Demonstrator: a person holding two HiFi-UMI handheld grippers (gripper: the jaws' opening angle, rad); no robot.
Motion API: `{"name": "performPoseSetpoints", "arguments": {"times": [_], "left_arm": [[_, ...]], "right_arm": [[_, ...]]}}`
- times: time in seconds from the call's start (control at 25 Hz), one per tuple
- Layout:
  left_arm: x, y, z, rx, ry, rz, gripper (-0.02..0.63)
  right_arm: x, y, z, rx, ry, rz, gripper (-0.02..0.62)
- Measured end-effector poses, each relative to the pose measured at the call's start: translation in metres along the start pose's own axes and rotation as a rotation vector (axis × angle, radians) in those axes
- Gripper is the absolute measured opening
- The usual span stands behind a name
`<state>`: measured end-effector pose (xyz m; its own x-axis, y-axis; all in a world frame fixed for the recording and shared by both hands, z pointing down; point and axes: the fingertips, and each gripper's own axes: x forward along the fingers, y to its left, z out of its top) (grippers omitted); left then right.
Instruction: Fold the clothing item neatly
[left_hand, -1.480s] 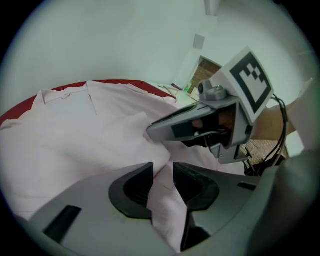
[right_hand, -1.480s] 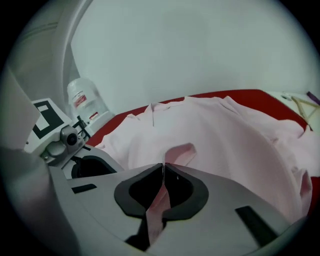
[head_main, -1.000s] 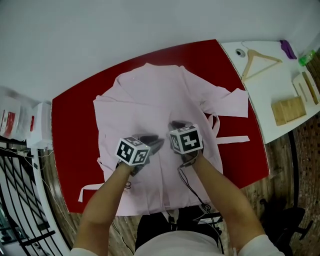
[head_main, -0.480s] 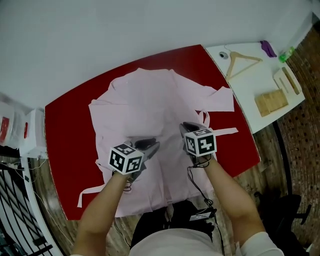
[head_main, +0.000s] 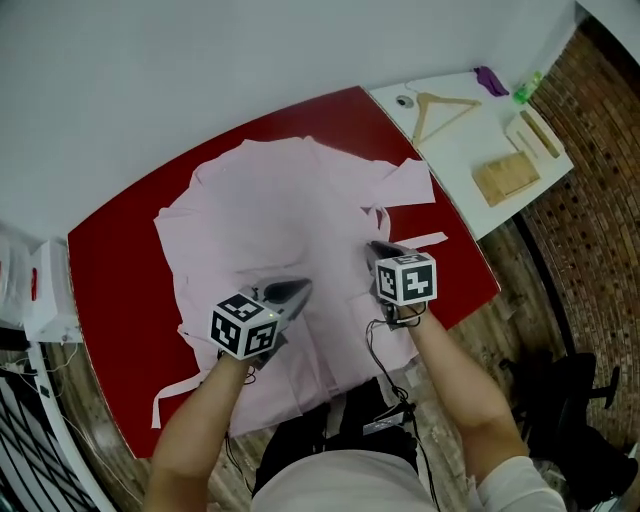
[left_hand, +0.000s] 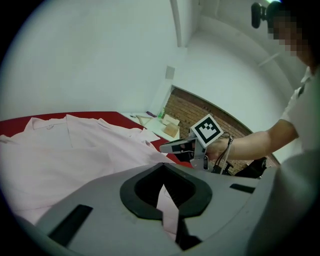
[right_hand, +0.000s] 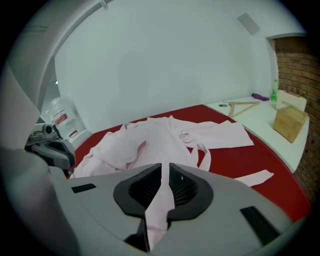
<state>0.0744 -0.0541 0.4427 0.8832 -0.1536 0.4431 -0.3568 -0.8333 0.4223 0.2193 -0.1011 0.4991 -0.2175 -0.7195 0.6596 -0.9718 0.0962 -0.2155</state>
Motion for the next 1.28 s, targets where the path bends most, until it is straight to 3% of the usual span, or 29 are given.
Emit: {"name": "performPoseSetpoints", "arguments": {"times": [0.28,0.48,1.0,1.28], "left_arm": [[0.036,-0.008,0.020,-0.043,-0.026,0.001,0.006],[0.081,-0.013,0.039,-0.020,-0.025,0.021,0.007],[0.211,-0.019,0.072,0.168,0.103,0.052,0.013],[0.274,-0.014,0.082,0.285,0.192,0.067,0.075]], "right_arm": [[-0.010,-0.063,0.003,0.003,0.008,-0.041,0.029],[-0.010,-0.121,0.013,0.013,0.005,-0.085,0.031],[-0.003,-0.203,0.004,0.076,0.032,-0.075,0.031],[-0.001,-0.224,0.012,0.099,0.015,-0.060,0.031]]}}
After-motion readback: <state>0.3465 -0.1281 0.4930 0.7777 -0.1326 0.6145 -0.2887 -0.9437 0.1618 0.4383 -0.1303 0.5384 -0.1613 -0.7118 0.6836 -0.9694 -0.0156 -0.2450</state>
